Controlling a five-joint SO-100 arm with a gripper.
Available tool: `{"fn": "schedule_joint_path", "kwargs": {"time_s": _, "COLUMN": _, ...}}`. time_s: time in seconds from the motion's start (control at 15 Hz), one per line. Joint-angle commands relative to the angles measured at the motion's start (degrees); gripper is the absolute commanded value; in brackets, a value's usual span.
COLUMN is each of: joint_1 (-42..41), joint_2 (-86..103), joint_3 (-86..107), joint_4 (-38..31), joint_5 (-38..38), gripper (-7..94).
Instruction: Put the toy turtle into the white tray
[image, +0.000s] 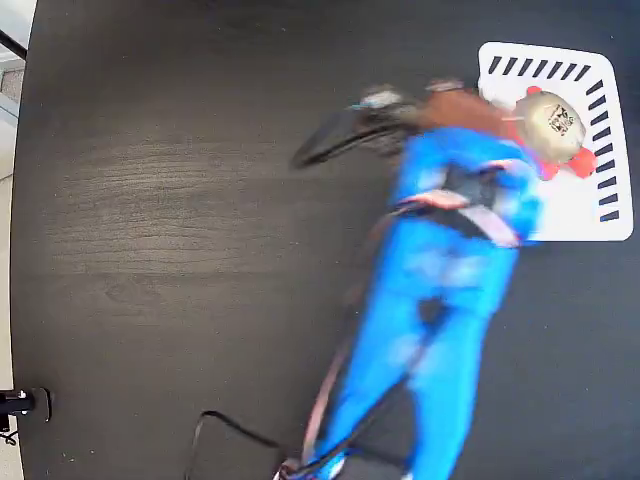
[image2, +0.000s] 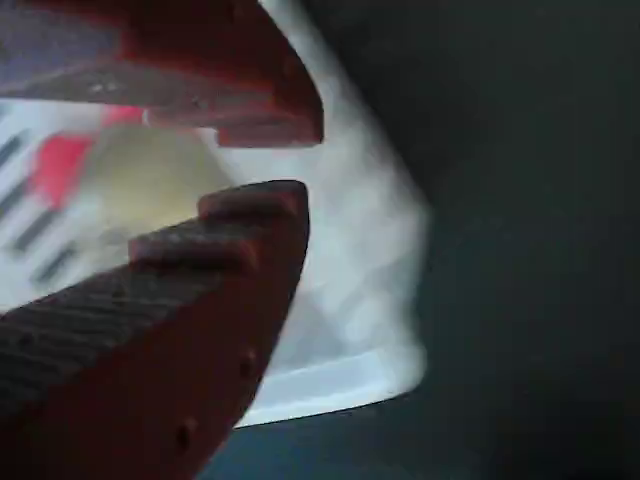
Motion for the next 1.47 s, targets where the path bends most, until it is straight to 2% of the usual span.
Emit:
{"fn": "schedule_joint_path", "kwargs": {"time_s": 0.0, "joint_1": -10.5, "joint_2": 14.5, "joint_3": 13.7, "joint_4": -3.9, "joint_5": 1.8, "gripper": 0}}
{"fn": "schedule_joint_path", "kwargs": {"time_s": 0.2, "joint_1": -18.4, "joint_2": 27.1, "joint_3": 33.1, "joint_4": -12.7, "joint_5": 6.3, "gripper": 0}}
{"fn": "schedule_joint_path", "kwargs": {"time_s": 0.33, "joint_1": -21.8, "joint_2": 36.4, "joint_3": 46.8, "joint_4": -18.5, "joint_5": 6.2, "gripper": 0}}
{"fn": "schedule_joint_path", "kwargs": {"time_s": 0.47, "joint_1": -22.8, "joint_2": 45.5, "joint_3": 56.5, "joint_4": -19.0, "joint_5": 5.5, "gripper": 0}}
{"fn": "schedule_joint_path", "kwargs": {"time_s": 0.67, "joint_1": -22.6, "joint_2": 59.4, "joint_3": 65.0, "joint_4": -12.8, "joint_5": 4.0, "gripper": 0}}
{"fn": "schedule_joint_path", "kwargs": {"time_s": 0.93, "joint_1": -21.5, "joint_2": 81.1, "joint_3": 81.3, "joint_4": -10.3, "joint_5": 3.2, "gripper": 0}}
{"fn": "schedule_joint_path", "kwargs": {"time_s": 1.07, "joint_1": -20.3, "joint_2": 95.7, "joint_3": 89.8, "joint_4": -6.6, "joint_5": 1.6, "gripper": 0}}
{"fn": "schedule_joint_path", "kwargs": {"time_s": 1.33, "joint_1": -21.2, "joint_2": 103.3, "joint_3": 91.7, "joint_4": 2.8, "joint_5": 2.7, "gripper": 0}}
{"fn": "schedule_joint_path", "kwargs": {"time_s": 1.4, "joint_1": -21.3, "joint_2": 103.7, "joint_3": 91.7, "joint_4": 2.9, "joint_5": 2.8, "gripper": 0}}
